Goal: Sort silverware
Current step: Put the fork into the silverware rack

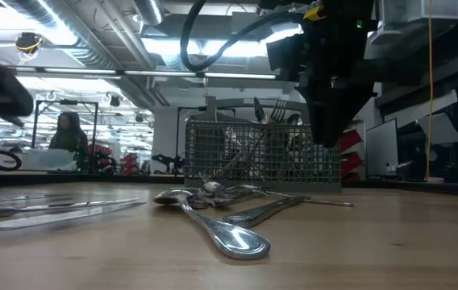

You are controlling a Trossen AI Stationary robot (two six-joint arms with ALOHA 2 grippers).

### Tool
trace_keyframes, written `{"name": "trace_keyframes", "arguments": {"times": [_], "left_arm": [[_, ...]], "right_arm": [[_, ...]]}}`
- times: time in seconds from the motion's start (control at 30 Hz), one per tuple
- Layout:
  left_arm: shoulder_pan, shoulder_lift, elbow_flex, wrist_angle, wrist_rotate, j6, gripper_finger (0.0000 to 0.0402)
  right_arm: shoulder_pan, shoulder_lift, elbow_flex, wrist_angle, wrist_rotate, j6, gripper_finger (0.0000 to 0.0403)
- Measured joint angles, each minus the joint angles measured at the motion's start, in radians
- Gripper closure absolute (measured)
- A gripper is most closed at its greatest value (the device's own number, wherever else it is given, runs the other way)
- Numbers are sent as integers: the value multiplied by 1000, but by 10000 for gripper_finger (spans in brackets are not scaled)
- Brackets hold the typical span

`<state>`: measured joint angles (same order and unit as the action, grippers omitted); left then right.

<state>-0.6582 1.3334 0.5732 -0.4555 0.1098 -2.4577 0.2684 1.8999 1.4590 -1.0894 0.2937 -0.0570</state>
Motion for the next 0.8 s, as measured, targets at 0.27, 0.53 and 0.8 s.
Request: {"name": "trace_keyframes", "arguments": {"times": [0.27,0.53,0.8], "left_arm": [[0,35,0,-7,-1,-2,276],[0,56,3,-18,1,3,299],[-1,57,3,-18,-25,49,390]], "right_arm": [[0,0,0,5,0,0,311],[0,0,0,3,0,0,311],[0,0,0,-60,0,0,311]]}}
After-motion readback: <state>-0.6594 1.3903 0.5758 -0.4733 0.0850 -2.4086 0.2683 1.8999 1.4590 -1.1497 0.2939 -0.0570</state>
